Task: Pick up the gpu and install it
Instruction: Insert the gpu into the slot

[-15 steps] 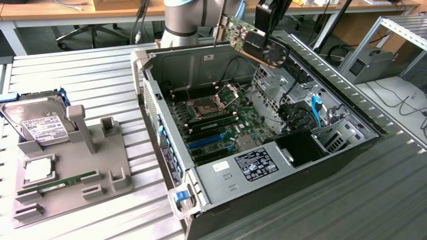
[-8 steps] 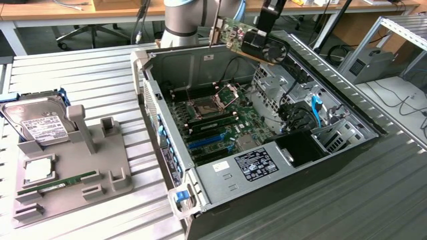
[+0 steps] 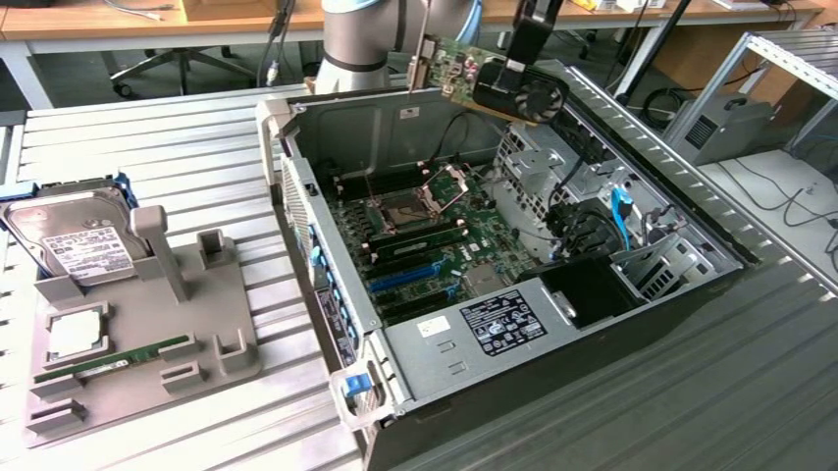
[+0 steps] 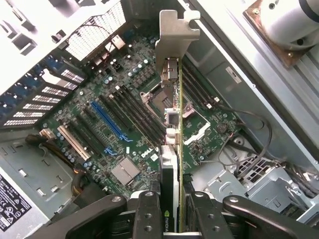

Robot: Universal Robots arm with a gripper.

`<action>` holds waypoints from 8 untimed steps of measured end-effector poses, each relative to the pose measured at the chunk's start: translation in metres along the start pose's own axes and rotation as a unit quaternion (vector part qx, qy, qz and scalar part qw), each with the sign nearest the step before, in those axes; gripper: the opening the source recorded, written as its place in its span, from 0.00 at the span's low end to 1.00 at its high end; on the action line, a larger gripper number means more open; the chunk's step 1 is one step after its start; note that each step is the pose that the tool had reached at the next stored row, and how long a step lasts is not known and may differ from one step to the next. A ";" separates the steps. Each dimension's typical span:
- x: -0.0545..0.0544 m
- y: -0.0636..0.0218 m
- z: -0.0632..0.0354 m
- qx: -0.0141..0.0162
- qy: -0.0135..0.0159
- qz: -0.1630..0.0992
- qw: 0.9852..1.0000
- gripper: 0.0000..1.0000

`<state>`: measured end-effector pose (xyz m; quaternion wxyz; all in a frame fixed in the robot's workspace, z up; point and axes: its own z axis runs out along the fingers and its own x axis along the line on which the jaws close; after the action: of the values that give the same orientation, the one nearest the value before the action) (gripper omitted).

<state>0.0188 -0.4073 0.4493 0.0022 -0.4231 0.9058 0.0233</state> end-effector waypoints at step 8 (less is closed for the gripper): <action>-0.001 0.0004 0.0001 -0.001 0.001 -0.034 0.999 0.27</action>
<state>0.0188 -0.4066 0.4492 0.0014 -0.4538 0.8908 0.0234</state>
